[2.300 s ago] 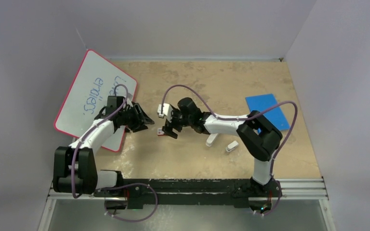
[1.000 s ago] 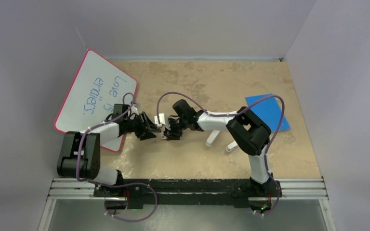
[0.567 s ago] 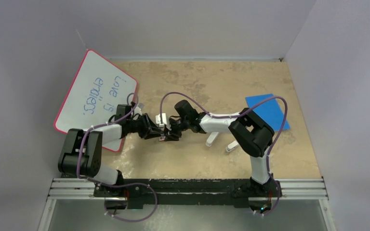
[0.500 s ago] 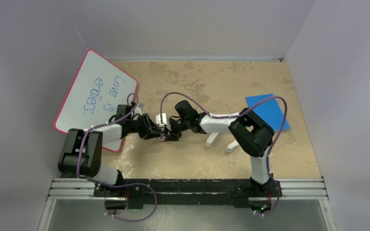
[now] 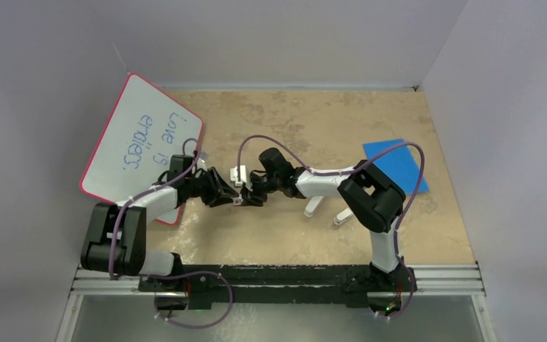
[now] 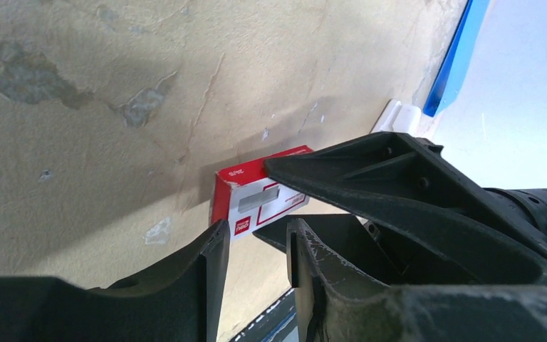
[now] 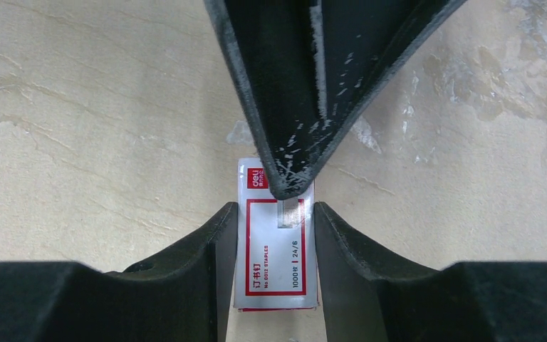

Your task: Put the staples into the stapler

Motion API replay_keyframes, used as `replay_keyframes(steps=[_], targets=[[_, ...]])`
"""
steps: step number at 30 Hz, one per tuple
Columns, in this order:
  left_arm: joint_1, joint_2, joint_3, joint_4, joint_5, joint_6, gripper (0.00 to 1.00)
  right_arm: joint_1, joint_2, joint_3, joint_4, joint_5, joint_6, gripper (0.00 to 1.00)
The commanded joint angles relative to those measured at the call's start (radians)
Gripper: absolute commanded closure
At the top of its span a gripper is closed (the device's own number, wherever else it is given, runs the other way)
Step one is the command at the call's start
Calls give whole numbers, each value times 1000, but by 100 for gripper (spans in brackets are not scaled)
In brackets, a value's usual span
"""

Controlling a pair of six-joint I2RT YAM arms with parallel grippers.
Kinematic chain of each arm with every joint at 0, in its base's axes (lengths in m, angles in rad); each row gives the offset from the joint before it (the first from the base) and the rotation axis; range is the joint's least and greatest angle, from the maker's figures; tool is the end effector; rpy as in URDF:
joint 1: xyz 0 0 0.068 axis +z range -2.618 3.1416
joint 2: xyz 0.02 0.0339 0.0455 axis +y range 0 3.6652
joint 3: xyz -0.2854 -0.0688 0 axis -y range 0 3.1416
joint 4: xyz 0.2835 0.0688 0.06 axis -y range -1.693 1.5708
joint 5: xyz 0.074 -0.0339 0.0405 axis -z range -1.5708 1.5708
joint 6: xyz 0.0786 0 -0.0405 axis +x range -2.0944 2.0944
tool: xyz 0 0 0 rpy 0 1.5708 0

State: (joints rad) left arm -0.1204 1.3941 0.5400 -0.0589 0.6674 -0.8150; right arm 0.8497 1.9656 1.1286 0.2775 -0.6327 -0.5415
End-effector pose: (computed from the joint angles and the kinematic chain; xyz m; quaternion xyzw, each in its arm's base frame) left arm 0.2764 -0.0824 0.1127 -0.2049 0.8768 -0.4143 0.1327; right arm 0.2824 0.3917 0.1337 -0.6485 0.5417 0.3396 0.4131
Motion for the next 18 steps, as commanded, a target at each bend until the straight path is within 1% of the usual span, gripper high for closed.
replay_keyframes(steps=[1, 4, 8, 13, 15, 18], targets=[[-5, 15, -25, 18, -14, 19, 65, 0, -3, -4, 47, 7, 9, 56], [-6, 36, -31, 42, -2, 18, 64, 0, -1, -5, 53, 5, 11, 55], [-15, 52, -47, 140, 39, -7, 64, 0, 4, 0, 51, -3, 11, 55], [-22, 64, -53, 201, 73, -24, 71, 0, 0, 0, 48, -28, 14, 55], [-22, 56, -59, 205, 67, -22, 74, -1, -2, 0, 48, -35, 13, 55], [-23, 39, -67, 200, 44, -12, 75, 0, -2, -1, 40, -46, 12, 55]])
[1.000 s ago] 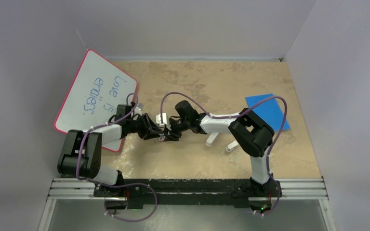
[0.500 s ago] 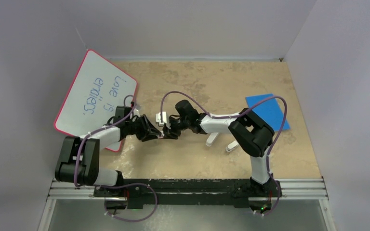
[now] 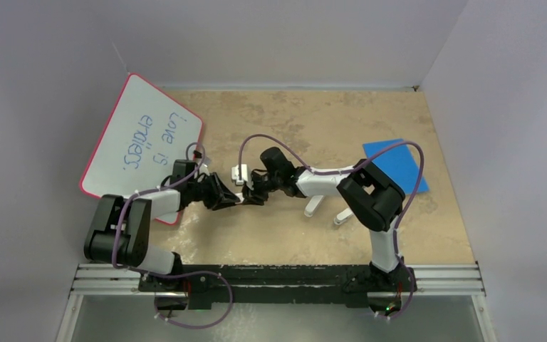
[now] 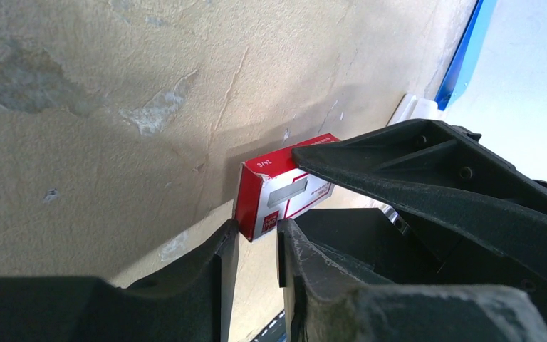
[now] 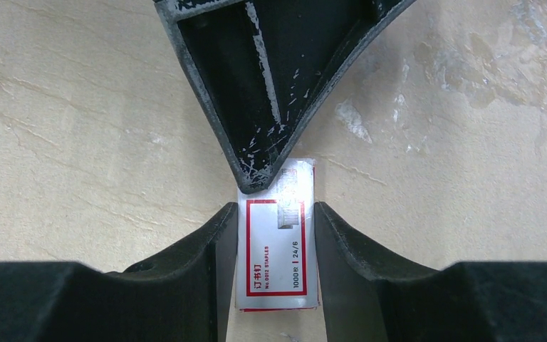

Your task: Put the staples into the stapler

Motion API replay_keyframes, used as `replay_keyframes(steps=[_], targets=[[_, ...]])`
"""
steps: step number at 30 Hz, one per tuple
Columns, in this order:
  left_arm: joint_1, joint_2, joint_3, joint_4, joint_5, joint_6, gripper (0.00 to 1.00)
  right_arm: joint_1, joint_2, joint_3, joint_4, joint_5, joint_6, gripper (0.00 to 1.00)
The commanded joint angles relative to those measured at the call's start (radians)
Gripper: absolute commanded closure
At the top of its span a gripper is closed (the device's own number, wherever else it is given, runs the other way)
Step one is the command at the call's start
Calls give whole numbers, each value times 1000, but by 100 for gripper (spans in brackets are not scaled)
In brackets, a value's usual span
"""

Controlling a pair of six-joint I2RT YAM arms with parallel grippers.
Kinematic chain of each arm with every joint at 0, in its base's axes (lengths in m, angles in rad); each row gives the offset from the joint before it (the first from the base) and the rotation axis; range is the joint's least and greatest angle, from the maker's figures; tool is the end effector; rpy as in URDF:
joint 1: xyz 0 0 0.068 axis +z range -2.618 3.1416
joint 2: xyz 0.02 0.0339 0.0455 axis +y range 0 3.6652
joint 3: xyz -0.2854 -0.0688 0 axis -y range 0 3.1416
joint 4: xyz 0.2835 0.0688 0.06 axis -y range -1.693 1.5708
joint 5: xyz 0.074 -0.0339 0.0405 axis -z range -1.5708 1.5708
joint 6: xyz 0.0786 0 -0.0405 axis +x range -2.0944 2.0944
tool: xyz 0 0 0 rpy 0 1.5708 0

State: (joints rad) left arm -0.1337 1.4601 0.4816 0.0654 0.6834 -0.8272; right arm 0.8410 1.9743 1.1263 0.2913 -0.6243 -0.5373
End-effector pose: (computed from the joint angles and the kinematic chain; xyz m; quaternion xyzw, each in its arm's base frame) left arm 0.2699 -0.0864 0.0886 -0.2013 0.8754 -0.4219 0.1233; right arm 0.2868 0.3895 0.1303 -0.6441 0.5472 0.3353 0.4162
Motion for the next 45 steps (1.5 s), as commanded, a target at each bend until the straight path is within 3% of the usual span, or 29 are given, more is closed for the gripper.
replay_keyframes(steps=[1, 7, 12, 20, 27, 35, 45], targets=[[-9, -32, -9, 69, 22, 5, 74, 8, -13, 1, 21, -62, 7, 55], [-10, -92, -4, 9, -43, 29, 65, 8, -27, -8, 19, -73, 10, 55], [-9, -142, -5, -19, -75, 35, 69, 8, -26, -11, 26, -74, 16, 56], [-10, -95, -28, 16, -23, 5, 72, 9, -38, -20, 58, -81, 38, 56], [-10, -143, -18, -45, -88, 25, 61, 8, -45, -31, 72, -74, 46, 56], [-9, -102, -1, -8, 6, 10, 71, 9, -69, -35, 82, -97, 60, 56], [-9, -123, -9, -5, 9, 4, 72, 9, -100, -43, 103, -118, 76, 56]])
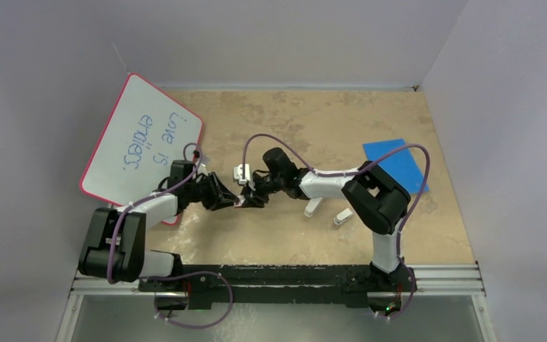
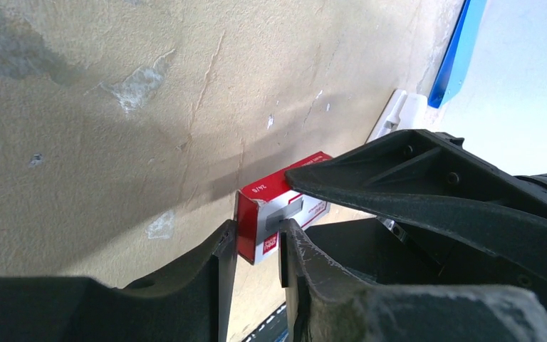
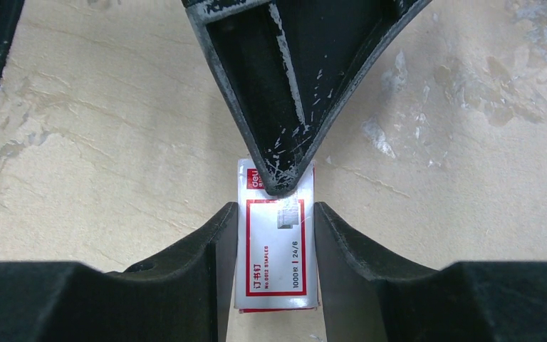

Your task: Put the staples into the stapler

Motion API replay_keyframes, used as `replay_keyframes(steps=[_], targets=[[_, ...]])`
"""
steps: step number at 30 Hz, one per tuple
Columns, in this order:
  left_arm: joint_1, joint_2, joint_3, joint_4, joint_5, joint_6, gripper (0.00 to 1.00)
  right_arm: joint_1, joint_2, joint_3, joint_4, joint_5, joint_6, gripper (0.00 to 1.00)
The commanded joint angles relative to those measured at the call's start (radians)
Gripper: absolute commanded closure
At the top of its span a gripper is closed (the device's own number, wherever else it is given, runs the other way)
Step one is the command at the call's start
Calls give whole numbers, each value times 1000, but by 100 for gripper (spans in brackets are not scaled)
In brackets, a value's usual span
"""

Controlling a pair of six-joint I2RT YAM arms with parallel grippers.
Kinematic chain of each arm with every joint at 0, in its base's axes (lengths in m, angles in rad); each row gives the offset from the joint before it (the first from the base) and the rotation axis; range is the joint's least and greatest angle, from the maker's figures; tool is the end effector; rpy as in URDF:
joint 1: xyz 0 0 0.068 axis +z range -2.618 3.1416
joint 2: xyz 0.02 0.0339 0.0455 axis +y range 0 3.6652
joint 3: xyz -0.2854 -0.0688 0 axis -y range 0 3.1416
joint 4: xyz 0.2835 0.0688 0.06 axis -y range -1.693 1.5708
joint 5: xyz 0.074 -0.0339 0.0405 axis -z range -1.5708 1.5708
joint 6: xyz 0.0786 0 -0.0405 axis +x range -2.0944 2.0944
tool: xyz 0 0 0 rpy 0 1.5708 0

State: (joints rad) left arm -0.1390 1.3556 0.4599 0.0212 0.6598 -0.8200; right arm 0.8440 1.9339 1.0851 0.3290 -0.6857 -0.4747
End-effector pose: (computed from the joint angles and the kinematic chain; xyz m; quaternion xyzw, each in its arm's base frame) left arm 0.2611 -0.0852 0.1041 -0.1928 0.8752 -0.4191 0.1459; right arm 0.2756 0.3849 0.1402 -0.6324 0.5406 0.3726 0.4110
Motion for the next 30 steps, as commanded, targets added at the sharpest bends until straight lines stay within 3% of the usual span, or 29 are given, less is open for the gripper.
replay_keyframes(steps=[1, 6, 15, 30], targets=[[-4, -20, 12, 49, 45, -8, 72, 6, -61, -2, 66, -60, 14, 56], [-2, -39, 7, 89, 98, -26, 76, 6, -65, -4, 68, -70, 16, 56], [6, -87, 16, 44, 74, 13, 85, 6, -70, -9, 71, -68, 15, 57], [6, -23, -56, 258, 236, -78, 85, 5, -48, -19, 115, -89, 53, 56]])
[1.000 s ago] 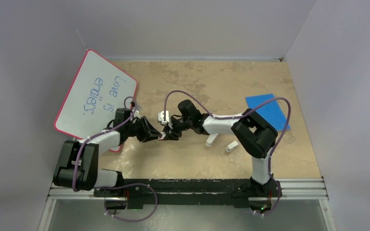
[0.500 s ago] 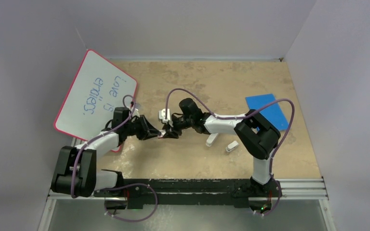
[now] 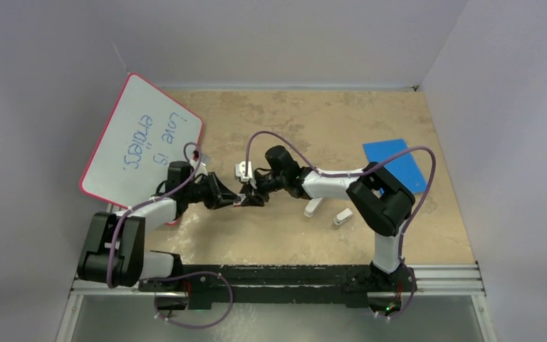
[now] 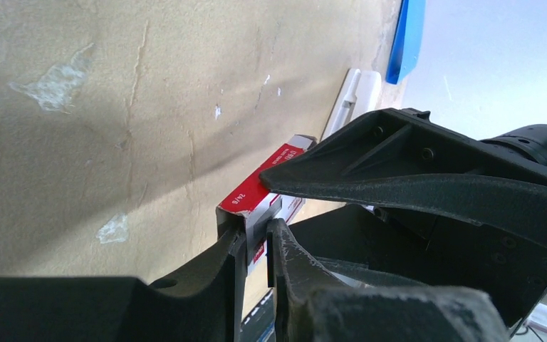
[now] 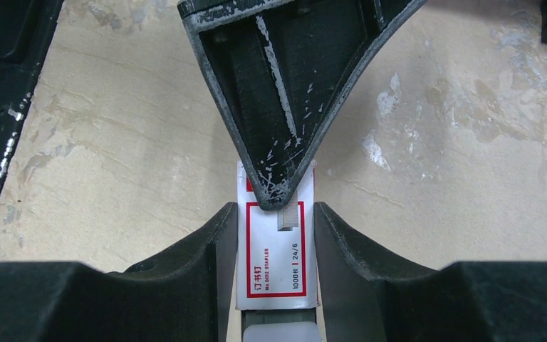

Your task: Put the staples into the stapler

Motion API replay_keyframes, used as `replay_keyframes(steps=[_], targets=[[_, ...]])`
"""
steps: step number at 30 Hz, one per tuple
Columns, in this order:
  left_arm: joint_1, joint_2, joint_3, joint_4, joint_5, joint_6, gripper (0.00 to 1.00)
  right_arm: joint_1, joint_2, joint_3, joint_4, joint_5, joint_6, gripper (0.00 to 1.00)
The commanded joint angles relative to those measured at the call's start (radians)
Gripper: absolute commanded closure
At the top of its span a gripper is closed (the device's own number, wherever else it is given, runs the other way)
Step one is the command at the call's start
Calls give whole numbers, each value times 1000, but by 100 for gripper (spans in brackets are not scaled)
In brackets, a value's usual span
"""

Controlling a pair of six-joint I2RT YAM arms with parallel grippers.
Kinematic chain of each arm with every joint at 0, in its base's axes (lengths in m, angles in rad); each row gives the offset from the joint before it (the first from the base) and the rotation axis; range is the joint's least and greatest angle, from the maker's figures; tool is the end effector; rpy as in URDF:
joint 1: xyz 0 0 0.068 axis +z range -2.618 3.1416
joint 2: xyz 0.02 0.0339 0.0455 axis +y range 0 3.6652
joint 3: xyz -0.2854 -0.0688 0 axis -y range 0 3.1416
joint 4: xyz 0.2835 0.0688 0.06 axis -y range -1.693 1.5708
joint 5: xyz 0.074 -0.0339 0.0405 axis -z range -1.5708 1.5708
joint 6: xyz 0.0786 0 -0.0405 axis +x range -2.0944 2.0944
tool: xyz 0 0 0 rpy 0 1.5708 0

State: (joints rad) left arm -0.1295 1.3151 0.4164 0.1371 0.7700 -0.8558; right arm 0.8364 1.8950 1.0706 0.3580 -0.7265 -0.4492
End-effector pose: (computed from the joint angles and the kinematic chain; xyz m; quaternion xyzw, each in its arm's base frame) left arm 0.2564 -0.0886 0.1151 -0.1644 0.8489 -0.4767 0.1582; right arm 0.2736 0.3809 0.1569 -0.6262 0.5253 0.3912 0.4230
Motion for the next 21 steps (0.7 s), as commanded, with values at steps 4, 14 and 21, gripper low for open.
replay_keyframes(steps=[4, 14, 21], targets=[[-4, 32, -11, 114, 80, -9, 86, 13, -1, -7, 72, -26, 29, 54], [-2, 75, 34, -11, -59, 60, 76, -1, -22, -6, -53, 131, -5, 25], [-4, 61, 41, -72, -108, 78, 61, -19, -42, 5, -230, 209, -119, 23]])
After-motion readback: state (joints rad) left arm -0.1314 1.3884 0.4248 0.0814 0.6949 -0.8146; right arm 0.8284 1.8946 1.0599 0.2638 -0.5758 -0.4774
